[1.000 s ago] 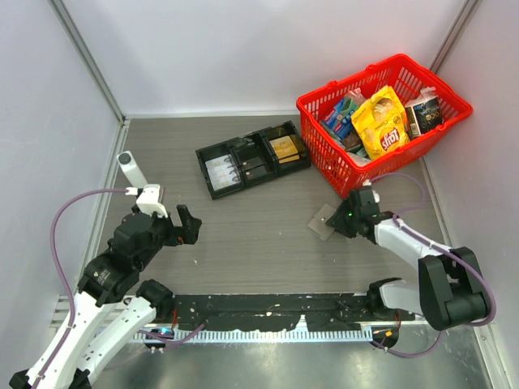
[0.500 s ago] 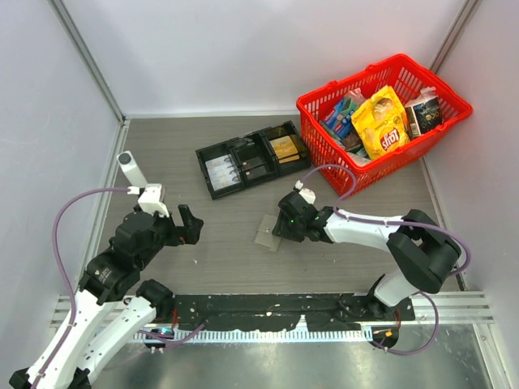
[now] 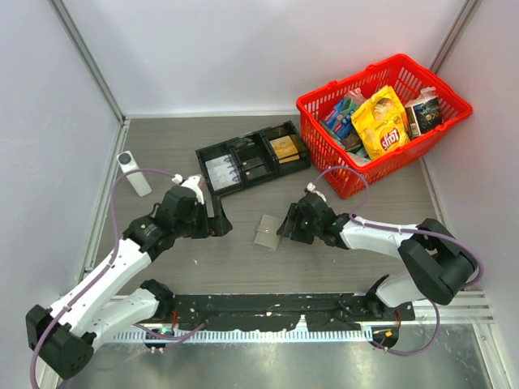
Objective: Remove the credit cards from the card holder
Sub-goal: Move the card holder to the center of the board, then open the card holder at the center of the board.
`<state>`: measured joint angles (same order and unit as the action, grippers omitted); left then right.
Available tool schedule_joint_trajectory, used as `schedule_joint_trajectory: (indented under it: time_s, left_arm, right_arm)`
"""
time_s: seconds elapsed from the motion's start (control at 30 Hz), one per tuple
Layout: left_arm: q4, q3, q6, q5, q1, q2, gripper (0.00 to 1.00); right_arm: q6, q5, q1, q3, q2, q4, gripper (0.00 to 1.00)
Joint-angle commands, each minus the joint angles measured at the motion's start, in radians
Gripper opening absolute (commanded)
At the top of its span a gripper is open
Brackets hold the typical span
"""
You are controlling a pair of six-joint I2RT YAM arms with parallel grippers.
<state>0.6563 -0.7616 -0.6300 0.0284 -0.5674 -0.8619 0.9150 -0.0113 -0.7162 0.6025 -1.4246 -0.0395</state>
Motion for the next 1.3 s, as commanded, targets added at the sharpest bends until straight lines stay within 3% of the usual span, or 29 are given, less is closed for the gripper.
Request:
schedule_joint_trajectory:
  time_s: [0.0, 0.13, 0.43, 0.77, 1.13, 1.27]
  left_arm:
    - [-0.148, 0.005, -0.1, 0.053, -0.038, -0.07, 0.88]
    - [-0.211, 0.001, -0.132, 0.045, -0.071, -0.179, 0.86]
    - [-0.261, -0.091, -0.139, 0.038, -0.124, -0.477, 0.81]
    - [-0.097, -0.31, -0.096, -0.171, -0.248, -0.684, 0.69]
    - [0.048, -0.522, -0.059, -0.318, -0.356, -0.925, 0.45]
    - [0.049, -0.544, -0.048, -0.329, -0.356, -0.959, 0.45]
  right_arm:
    - [0.009, -0.108, 0.04, -0.038, -0.045, 0.131, 0.53]
    - [0.008, -0.176, 0.049, -0.055, -0.125, 0.185, 0.47]
    - [-0.025, -0.248, 0.073, -0.079, -0.192, 0.233, 0.43]
    - [-0.059, -0.3, 0.098, -0.073, -0.237, 0.253, 0.08]
    - [-0.065, -0.317, 0.098, -0.066, -0.26, 0.256, 0.06]
    - [-0.07, -0.32, 0.098, -0.067, -0.258, 0.254, 0.05]
